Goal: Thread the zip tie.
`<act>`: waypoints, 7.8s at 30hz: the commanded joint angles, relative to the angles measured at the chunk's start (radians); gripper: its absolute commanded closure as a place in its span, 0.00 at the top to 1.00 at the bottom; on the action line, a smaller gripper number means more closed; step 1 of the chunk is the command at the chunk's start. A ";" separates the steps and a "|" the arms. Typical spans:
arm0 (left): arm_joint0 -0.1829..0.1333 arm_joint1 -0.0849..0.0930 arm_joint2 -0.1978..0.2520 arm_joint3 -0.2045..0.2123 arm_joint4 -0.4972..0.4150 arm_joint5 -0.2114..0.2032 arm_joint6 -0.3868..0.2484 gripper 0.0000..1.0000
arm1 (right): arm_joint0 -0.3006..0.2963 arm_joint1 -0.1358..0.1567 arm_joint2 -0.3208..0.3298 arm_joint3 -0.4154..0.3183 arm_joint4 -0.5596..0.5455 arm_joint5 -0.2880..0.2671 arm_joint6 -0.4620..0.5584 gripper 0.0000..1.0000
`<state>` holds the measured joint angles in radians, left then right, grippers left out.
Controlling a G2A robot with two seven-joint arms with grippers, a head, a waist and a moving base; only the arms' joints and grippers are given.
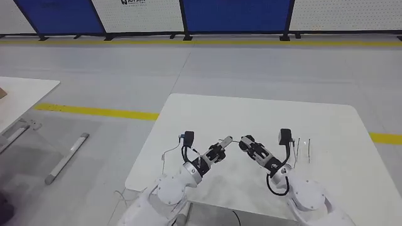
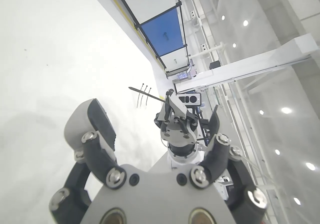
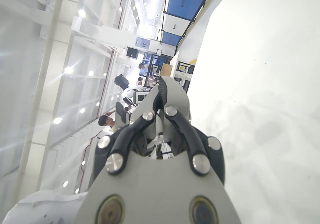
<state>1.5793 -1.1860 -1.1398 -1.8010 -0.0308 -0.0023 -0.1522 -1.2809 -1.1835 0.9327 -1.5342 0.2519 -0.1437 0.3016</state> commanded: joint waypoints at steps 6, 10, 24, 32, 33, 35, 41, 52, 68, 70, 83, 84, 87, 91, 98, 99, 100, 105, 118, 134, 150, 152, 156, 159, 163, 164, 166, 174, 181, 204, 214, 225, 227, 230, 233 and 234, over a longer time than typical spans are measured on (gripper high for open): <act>0.002 0.000 -0.002 -0.001 -0.001 -0.001 -0.001 1.00 | 0.000 0.000 0.000 0.000 0.000 0.000 0.000 0.00; -0.018 -0.006 0.015 0.016 0.008 0.001 0.048 1.00 | 0.000 0.000 0.000 0.000 0.000 0.000 0.000 0.00; -0.053 -0.018 0.043 0.057 -0.009 -0.005 0.101 1.00 | 0.000 0.000 0.000 0.000 0.000 0.000 0.000 0.00; -0.083 -0.026 0.074 0.081 0.003 -0.008 0.107 1.00 | 0.000 0.000 0.000 0.000 0.000 0.000 0.000 0.00; -0.083 -0.027 0.075 0.082 0.000 -0.010 0.107 0.86 | 0.000 0.000 0.000 0.000 0.000 0.000 0.000 0.00; -0.083 -0.028 0.074 0.085 -0.003 -0.013 0.107 0.44 | 0.000 0.000 0.000 0.000 0.000 0.000 0.000 0.00; -0.073 -0.025 0.057 0.087 -0.015 -0.018 0.087 0.10 | 0.000 0.000 0.000 0.000 0.000 0.000 0.000 0.00; -0.059 -0.019 0.047 0.080 -0.003 -0.036 0.017 0.00 | 0.000 0.000 0.000 0.000 0.000 0.000 0.000 0.00; -0.033 -0.012 0.022 0.044 -0.035 -0.069 -0.022 0.00 | -0.010 -0.003 0.010 -0.006 -0.031 0.031 0.003 1.00; -0.025 -0.011 0.012 0.033 -0.047 -0.071 -0.025 0.00 | -0.012 -0.003 0.014 -0.006 -0.041 0.039 0.008 1.00; 0.029 0.009 -0.104 -0.005 -0.116 -0.044 -0.083 0.00 | -0.074 0.008 0.126 -0.039 0.002 0.028 0.006 1.00; 0.029 0.009 -0.104 -0.005 -0.116 -0.044 -0.083 0.00 | -0.079 0.008 0.133 -0.044 0.007 0.026 0.007 1.00; 0.029 0.009 -0.104 -0.005 -0.116 -0.044 -0.083 0.00 | -0.079 0.008 0.133 -0.044 0.007 0.026 0.007 1.00; 0.029 0.009 -0.104 -0.005 -0.116 -0.044 -0.083 0.00 | -0.079 0.008 0.133 -0.044 0.007 0.026 0.007 1.00; 0.017 0.007 -0.105 0.013 -0.153 -0.041 -0.086 0.00 | -0.079 0.008 0.133 -0.044 0.007 0.026 0.007 1.00; 0.013 0.007 -0.117 0.015 -0.192 -0.046 -0.104 0.00 | -0.079 0.008 0.133 -0.044 0.007 0.026 0.007 1.00; 0.013 0.009 -0.132 0.015 -0.215 -0.054 -0.118 0.00 | -0.079 0.008 0.133 -0.044 0.007 0.026 0.007 1.00; 0.054 0.017 -0.227 -0.056 -0.347 -0.082 -0.152 0.00 | -0.079 0.008 0.133 -0.044 0.007 0.026 0.007 1.00; 0.257 0.031 -0.423 -0.324 -0.468 -0.210 -0.236 0.00 | -0.079 0.008 0.133 -0.044 0.007 0.026 0.007 1.00; 0.075 0.024 -0.227 0.023 -0.149 -0.125 -0.213 0.00 | -0.079 0.008 0.133 -0.044 0.007 0.026 0.007 1.00; 0.041 0.026 -0.216 0.050 -0.162 -0.101 -0.267 0.00 | -0.079 0.008 0.133 -0.044 0.007 0.026 0.007 1.00; 0.042 0.026 -0.206 0.047 -0.175 -0.106 -0.287 0.00 | -0.079 0.008 0.133 -0.044 0.007 0.026 0.007 1.00; 0.059 0.029 -0.212 0.007 -0.237 -0.166 -0.347 0.00 | -0.079 0.008 0.133 -0.044 0.007 0.026 0.007 1.00; 0.083 0.032 -0.239 -0.051 -0.310 -0.216 -0.375 0.00 | -0.079 0.008 0.133 -0.044 0.007 0.026 0.007 1.00; 0.127 0.033 -0.268 -0.141 -0.377 -0.278 -0.370 0.00 | -0.079 0.008 0.133 -0.044 0.007 0.026 0.007 1.00; 0.142 0.034 -0.276 -0.164 -0.390 -0.295 -0.366 0.00 | -0.079 0.008 0.133 -0.044 0.007 0.026 0.007 1.00; 0.167 0.034 -0.287 -0.188 -0.387 -0.317 -0.340 0.00 | -0.079 0.008 0.133 -0.044 0.007 0.026 0.007 1.00; 0.187 0.028 -0.250 -0.154 -0.128 -0.281 -0.159 0.00 | -0.079 0.008 0.133 -0.044 0.007 0.026 0.007 1.00; 0.122 0.017 -0.147 -0.013 -0.050 -0.253 -0.133 0.00 | -0.079 0.008 0.133 -0.044 0.007 0.026 0.007 1.00; 0.114 0.017 -0.135 -0.013 -0.099 -0.246 -0.181 0.00 | -0.122 0.033 0.225 -0.166 -0.283 0.152 -0.022 1.00; 0.114 0.017 -0.135 -0.013 -0.099 -0.246 -0.181 0.00 | -0.148 0.041 0.273 -0.263 -0.359 0.297 -0.031 1.00; 0.114 0.017 -0.135 -0.013 -0.099 -0.246 -0.181 0.00 | -0.129 0.053 0.327 -0.278 -0.398 0.306 0.086 1.00; 0.114 0.017 -0.135 -0.013 -0.099 -0.246 -0.181 0.00 | -0.120 0.064 0.380 -0.293 -0.398 0.327 0.175 1.00; 0.114 0.017 -0.135 -0.013 -0.099 -0.246 -0.181 0.00 | -0.097 0.081 0.422 -0.310 -0.490 0.412 0.316 1.00; 0.114 0.017 -0.135 -0.013 -0.099 -0.246 -0.181 0.00 | -0.070 0.094 0.428 -0.322 -0.612 0.455 0.421 1.00; 0.114 0.017 -0.135 -0.013 -0.099 -0.246 -0.181 0.00 | -0.062 0.097 0.426 -0.321 -0.632 0.463 0.451 1.00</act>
<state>1.6934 -1.1685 -1.2749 -1.8143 -0.1300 -0.2482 -0.3335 -1.3510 -1.0892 1.3604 -1.8560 -0.3492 0.3122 0.7171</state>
